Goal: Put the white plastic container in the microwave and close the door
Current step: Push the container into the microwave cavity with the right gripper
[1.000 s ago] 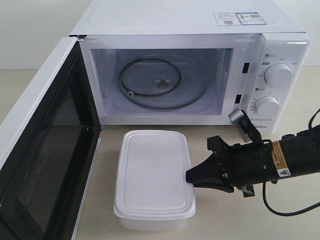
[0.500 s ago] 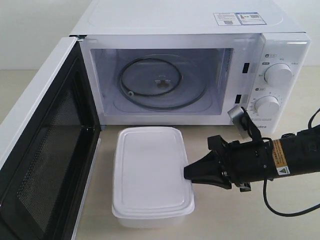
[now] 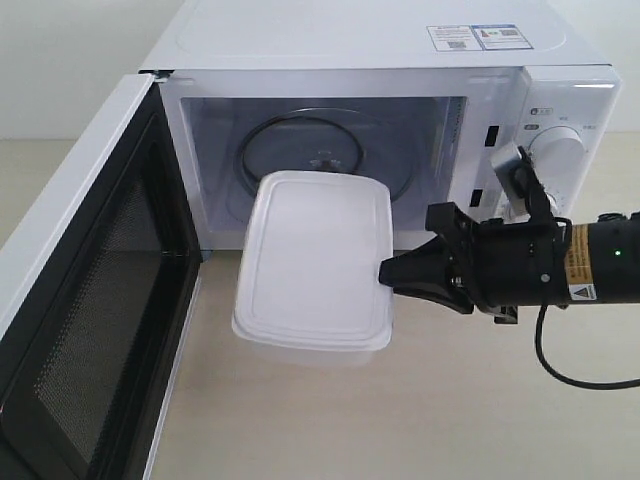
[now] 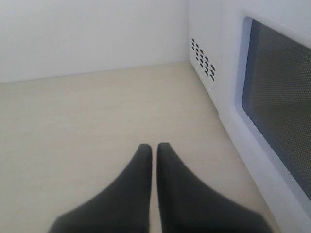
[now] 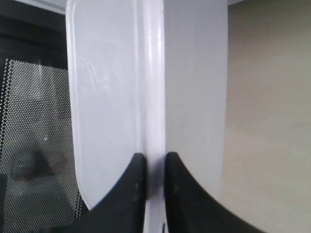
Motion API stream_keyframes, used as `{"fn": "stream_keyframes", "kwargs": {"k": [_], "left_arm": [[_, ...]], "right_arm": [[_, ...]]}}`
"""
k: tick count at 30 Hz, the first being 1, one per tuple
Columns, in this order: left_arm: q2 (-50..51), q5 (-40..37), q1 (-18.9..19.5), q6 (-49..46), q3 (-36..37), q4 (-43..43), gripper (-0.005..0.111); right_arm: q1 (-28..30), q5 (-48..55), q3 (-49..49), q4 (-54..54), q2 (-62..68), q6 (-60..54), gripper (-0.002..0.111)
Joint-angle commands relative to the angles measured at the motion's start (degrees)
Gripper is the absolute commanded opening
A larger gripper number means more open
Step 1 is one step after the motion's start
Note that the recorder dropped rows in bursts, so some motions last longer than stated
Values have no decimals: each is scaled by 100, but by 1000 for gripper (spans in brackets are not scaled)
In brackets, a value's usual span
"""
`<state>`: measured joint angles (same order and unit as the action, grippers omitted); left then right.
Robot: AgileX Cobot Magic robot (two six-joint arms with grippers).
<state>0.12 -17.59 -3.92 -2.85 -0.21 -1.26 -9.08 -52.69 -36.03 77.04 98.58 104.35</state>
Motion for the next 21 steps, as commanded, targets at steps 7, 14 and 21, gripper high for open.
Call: {"fn": "stream_keyframes", "kwargs": {"k": [7,14,21], "left_arm": [[-12,7,26,-15,21,-5,4],[-12,7,26,-15,21,-5,4],[-12,7,26,-15,21,-5,4]], "right_arm": [[-809,583,-14,-2542,-82,-592,0],[-1708,1089,-14,-5199,-82,-1595,0],[-2296,1110,-14,-7664,-82,-2473,0]]}}
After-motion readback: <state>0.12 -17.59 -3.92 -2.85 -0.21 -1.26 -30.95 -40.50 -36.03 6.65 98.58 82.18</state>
